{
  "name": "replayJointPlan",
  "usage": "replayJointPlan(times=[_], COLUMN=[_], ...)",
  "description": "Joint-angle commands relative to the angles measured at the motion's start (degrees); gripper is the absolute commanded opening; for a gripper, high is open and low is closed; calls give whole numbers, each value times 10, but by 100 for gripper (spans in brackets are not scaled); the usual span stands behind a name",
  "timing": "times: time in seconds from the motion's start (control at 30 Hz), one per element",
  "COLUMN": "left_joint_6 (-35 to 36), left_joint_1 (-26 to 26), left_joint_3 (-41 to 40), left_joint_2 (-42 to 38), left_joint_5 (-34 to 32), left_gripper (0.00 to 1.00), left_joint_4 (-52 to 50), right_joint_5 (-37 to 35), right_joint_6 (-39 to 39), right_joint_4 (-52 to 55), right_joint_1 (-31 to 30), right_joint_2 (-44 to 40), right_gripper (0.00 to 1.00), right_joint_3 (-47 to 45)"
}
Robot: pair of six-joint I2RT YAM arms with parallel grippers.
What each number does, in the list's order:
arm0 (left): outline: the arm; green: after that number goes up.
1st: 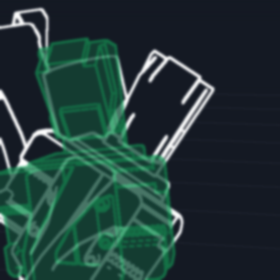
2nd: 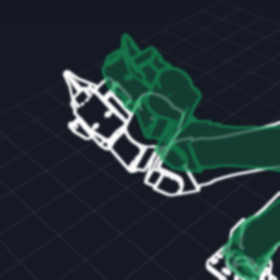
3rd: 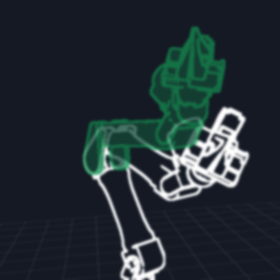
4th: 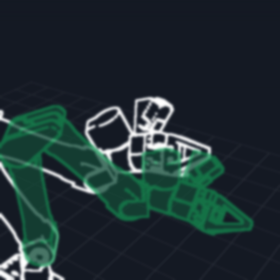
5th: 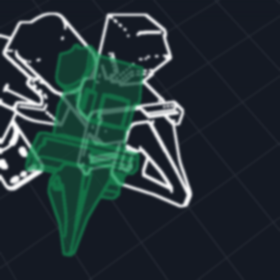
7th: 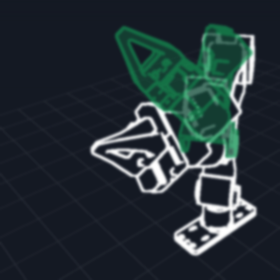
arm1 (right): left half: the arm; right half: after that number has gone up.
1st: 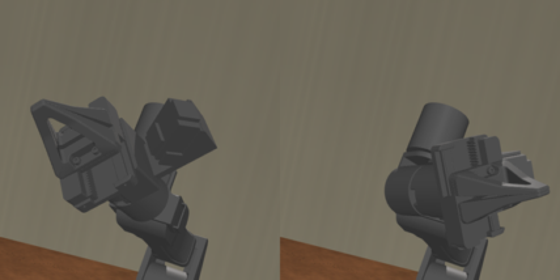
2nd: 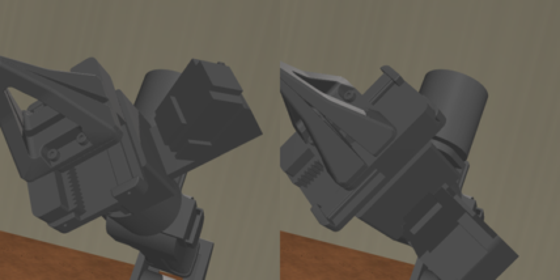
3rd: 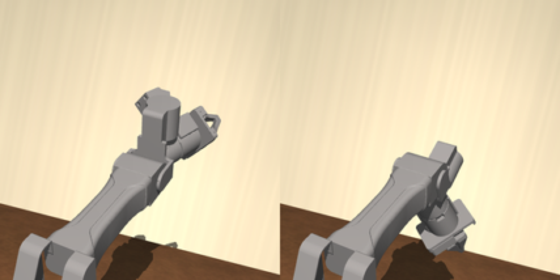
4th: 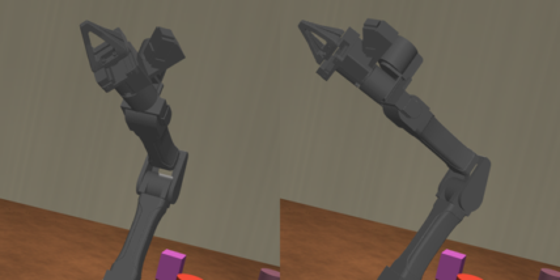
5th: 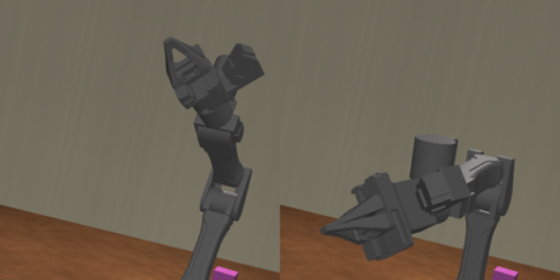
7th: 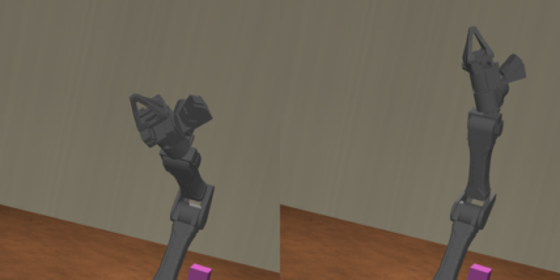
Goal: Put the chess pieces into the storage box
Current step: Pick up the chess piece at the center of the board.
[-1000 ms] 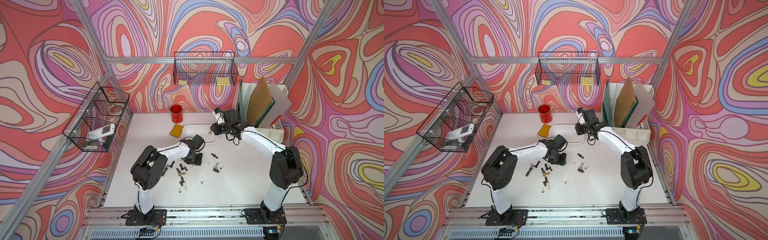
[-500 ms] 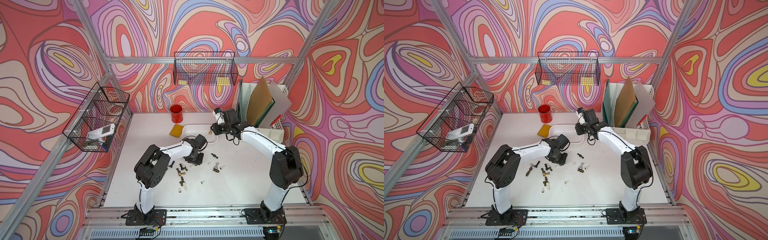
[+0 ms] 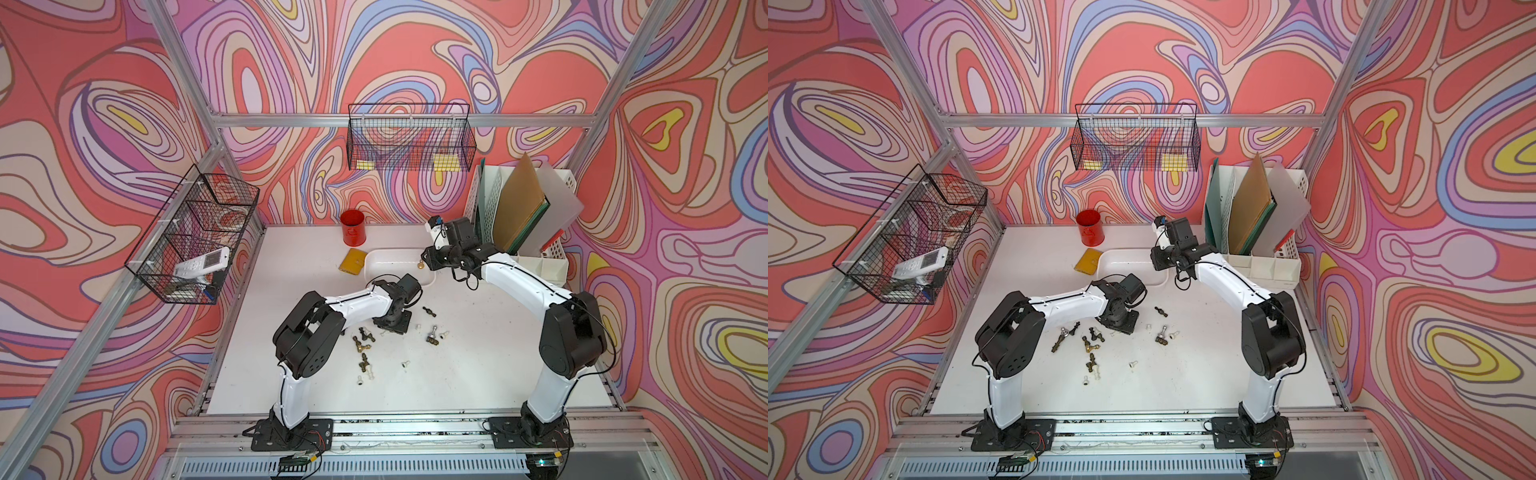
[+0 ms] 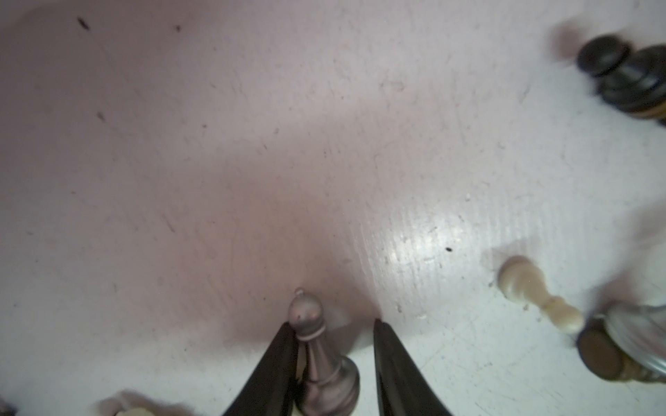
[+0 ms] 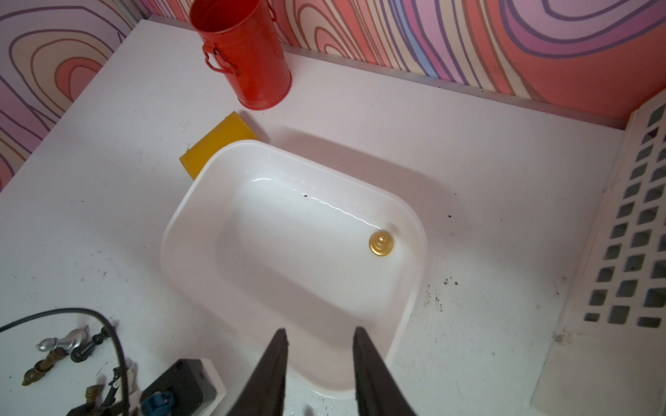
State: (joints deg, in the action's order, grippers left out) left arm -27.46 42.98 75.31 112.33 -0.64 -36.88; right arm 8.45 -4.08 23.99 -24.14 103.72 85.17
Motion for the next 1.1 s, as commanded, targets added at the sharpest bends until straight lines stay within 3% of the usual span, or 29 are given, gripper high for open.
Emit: replayJointPlan(times=[0.0,0.37,0.6,0.8,1.07], left_joint_6=[-5,-9,-42,-75,-200], left_joint_1=[6,7,7,1,-43], left_joint_3=[-36,-39,-87,-121,-204], left_joint_2=[15,-8,-70,-85,-89], left_joint_5=[-5,-3,57,120,220], left_gripper=[37,15,2,0,0], left_joint_4=[-40,6,168,273,428], right_joint_5=[2,3,3,3,20], right_joint_6=[5,4,3,4,-9], right_joint_4=[4,2,0,-2,-7], right_joint_1=[-2,-2,-2,-2,-2], right_joint_2=[6,5,0,-1,-5], right_gripper=[33,33,33,33,32], right_joint_3=[7,6,3,1,-5])
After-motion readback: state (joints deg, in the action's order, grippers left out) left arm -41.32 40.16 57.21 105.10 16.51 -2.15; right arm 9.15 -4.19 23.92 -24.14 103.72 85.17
